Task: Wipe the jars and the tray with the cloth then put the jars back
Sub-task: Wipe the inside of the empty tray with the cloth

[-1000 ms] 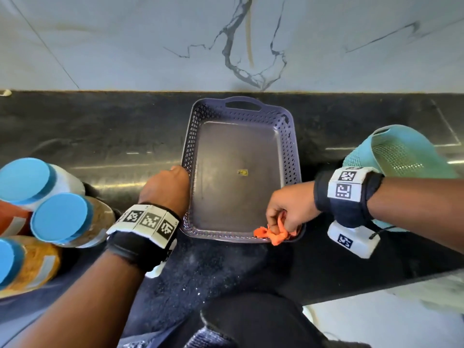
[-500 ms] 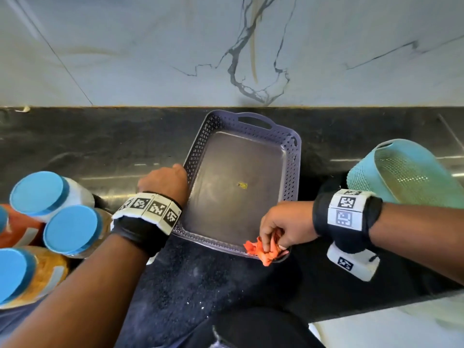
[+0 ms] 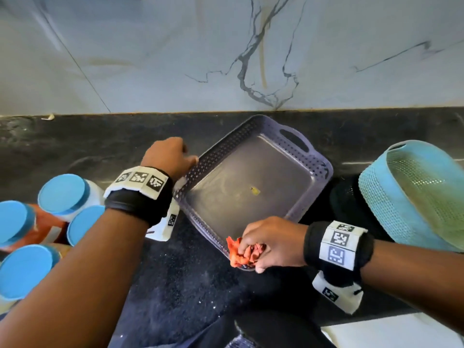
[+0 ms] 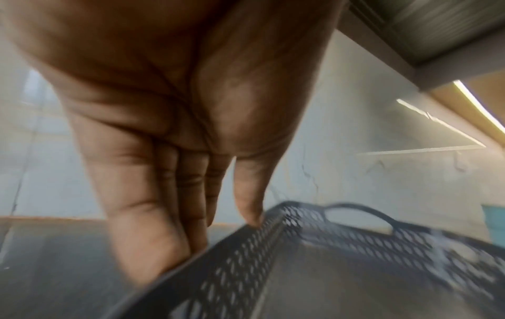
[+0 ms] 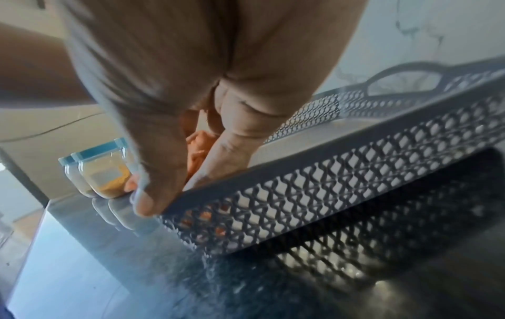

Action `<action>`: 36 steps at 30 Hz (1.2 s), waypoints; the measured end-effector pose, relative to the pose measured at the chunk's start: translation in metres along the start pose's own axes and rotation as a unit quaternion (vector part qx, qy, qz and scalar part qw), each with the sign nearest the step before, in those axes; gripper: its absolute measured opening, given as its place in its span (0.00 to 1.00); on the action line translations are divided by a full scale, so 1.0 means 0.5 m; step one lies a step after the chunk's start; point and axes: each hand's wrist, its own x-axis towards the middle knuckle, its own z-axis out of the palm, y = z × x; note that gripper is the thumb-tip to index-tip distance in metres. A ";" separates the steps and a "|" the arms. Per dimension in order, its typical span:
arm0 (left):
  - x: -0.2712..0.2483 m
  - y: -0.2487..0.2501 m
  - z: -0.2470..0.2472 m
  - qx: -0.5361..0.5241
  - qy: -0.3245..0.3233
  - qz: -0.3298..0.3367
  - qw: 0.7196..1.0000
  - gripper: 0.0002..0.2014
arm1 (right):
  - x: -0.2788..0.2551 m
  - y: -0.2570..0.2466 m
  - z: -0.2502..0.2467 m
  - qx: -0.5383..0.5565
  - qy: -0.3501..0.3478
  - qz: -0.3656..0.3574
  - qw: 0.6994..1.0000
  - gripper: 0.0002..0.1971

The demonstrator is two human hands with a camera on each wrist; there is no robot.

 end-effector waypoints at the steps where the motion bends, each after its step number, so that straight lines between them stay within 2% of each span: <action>1: -0.009 -0.002 -0.003 -0.044 0.012 0.005 0.999 0.21 | 0.009 -0.004 0.010 0.004 0.021 0.005 1.000 0.24; 4: -0.069 -0.008 0.002 -0.058 0.052 0.013 0.997 0.26 | 0.035 -0.028 0.019 0.030 0.077 0.026 0.996 0.21; 6: -0.117 -0.011 0.023 -0.015 0.057 -0.028 0.998 0.28 | 0.053 -0.039 0.014 0.092 0.116 0.037 0.988 0.14; 8: -0.148 -0.016 0.055 0.016 -0.002 -0.087 0.996 0.30 | 0.076 -0.044 0.010 0.126 0.145 0.037 0.981 0.11; 10: -0.157 -0.019 0.090 -0.012 -0.072 -0.109 0.991 0.31 | 0.098 -0.047 0.009 0.129 0.144 0.025 0.981 0.10; 12: -0.157 -0.010 0.114 -0.062 -0.084 -0.105 0.989 0.21 | 0.112 -0.049 0.011 0.113 0.109 0.019 0.987 0.10; 14: -0.155 -0.001 0.131 -0.085 -0.052 -0.092 0.991 0.10 | 0.114 -0.042 0.013 0.076 0.048 0.017 0.996 0.12; 15: -0.154 0.000 0.137 -0.086 -0.032 -0.083 0.992 0.09 | 0.113 -0.036 0.013 0.051 0.022 0.011 0.998 0.12; 19: -0.152 0.001 0.152 -0.065 -0.015 -0.060 0.996 0.06 | 0.092 0.000 -0.014 0.003 -0.026 0.011 1.000 0.13; 22: -0.162 -0.002 0.153 -0.055 -0.013 -0.051 0.997 0.10 | 0.065 0.042 -0.056 -0.059 -0.074 0.045 0.994 0.15; 26: -0.157 -0.002 0.152 -0.050 -0.008 -0.047 0.998 0.11 | 0.025 0.111 -0.118 -0.200 -0.127 0.113 0.965 0.16; 28: -0.154 0.002 0.146 -0.059 -0.003 -0.059 0.997 0.09 | 0.016 0.123 -0.136 -0.226 -0.133 0.149 0.953 0.15; 30: -0.150 0.006 0.146 -0.064 0.000 -0.067 0.996 0.07 | 0.019 0.104 -0.131 -0.173 -0.109 0.151 0.967 0.12; 32: -0.147 0.012 0.148 -0.062 0.000 -0.075 0.995 0.07 | 0.042 0.051 -0.103 -0.104 -0.090 0.115 0.984 0.09; 36: -0.142 0.017 0.150 -0.047 -0.002 -0.086 0.995 0.04 | 0.115 -0.043 -0.021 0.016 -0.048 0.019 0.999 0.14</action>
